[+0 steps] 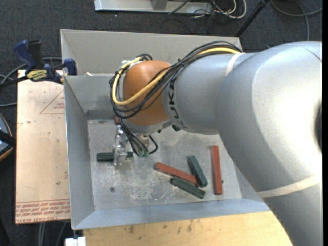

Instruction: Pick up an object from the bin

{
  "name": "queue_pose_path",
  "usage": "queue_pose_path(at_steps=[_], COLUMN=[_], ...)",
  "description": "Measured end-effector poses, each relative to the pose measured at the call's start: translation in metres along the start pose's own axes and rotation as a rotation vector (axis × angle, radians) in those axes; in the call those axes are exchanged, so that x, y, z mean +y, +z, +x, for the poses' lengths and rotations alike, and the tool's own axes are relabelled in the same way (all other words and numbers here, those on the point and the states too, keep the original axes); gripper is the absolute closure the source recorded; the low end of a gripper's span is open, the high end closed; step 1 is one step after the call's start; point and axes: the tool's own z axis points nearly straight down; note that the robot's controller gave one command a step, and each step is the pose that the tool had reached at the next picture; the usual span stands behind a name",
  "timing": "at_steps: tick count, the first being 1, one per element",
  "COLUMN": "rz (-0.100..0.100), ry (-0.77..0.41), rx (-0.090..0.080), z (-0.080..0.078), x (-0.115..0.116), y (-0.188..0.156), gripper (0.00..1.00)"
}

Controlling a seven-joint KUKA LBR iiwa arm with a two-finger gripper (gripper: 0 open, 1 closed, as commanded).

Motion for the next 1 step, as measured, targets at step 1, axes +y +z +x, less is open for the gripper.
queue_pose_path(at_steps=[1], rz=[0.005], ry=[-0.04], rx=[0.008], z=[-0.0082], x=[-0.0012], y=[-0.1224], gripper=[1.0])
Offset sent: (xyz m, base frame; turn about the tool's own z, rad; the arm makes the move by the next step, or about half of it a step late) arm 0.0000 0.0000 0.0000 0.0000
